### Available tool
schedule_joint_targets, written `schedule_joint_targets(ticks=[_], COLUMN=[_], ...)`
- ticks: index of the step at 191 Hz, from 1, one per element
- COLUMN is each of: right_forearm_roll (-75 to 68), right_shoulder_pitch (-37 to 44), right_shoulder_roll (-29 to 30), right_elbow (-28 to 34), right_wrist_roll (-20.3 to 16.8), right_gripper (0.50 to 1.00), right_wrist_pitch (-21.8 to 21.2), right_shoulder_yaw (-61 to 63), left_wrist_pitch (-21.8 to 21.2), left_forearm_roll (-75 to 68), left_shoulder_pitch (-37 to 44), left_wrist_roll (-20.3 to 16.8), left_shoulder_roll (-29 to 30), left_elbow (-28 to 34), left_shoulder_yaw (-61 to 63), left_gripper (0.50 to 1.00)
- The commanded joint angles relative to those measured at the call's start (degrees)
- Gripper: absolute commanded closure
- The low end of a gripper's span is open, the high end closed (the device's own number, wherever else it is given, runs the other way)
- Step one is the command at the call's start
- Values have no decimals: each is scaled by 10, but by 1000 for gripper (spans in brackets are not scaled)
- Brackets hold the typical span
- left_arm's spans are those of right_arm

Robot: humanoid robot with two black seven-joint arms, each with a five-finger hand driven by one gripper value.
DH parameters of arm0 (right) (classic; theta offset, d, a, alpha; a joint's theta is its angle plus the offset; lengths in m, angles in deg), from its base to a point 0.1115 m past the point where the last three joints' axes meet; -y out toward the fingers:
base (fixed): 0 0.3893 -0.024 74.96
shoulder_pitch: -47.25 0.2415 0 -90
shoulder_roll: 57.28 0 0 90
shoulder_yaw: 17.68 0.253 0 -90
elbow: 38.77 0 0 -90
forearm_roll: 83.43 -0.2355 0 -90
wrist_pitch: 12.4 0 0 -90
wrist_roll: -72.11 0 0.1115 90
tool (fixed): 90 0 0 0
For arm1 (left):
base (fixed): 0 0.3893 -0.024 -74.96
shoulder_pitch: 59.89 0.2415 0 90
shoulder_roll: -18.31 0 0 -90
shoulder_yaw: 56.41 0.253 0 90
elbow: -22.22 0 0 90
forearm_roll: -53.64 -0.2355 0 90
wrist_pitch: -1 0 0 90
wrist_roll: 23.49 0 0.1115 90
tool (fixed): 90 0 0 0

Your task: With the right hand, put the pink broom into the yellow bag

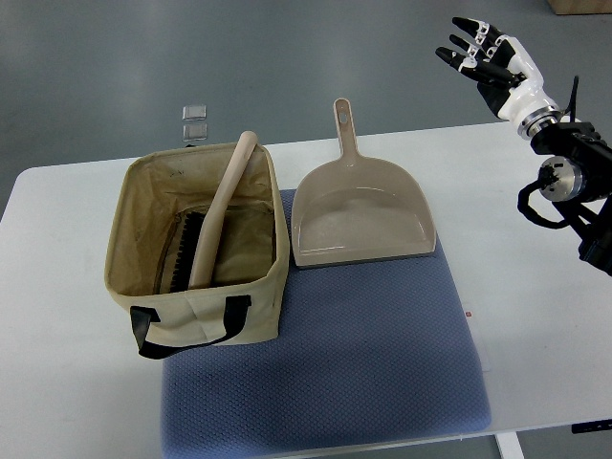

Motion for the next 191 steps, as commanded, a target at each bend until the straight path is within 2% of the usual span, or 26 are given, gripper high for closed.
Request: schedule_joint_targets(ticks=[1,55,85,191], right_forearm_roll=[-36,-41,-41,-36], right_shoulder_pitch=[-9,-41,-56,-60], right_shoulder_roll=[10,33,46,65], right_elbow=[-1,-1,-1,-1], right_wrist_roll=[-3,-2,3,7], right_gripper=[574,572,570,570], right_wrist_pitch=[1,25,53,61], right_shoulder_yaw=[0,0,0,0], left_wrist_pitch=[0,0,0,0], left_forearm_roll=[0,0,0,0], left_shoulder_pitch=[0,0,0,-3], left_wrist_roll=[0,0,0,0], left_shoulder_roll=[0,0,0,0], left_elbow=[1,0,1,0], left_shoulder_yaw=[0,0,0,1], left_gripper=[500,500,500,500])
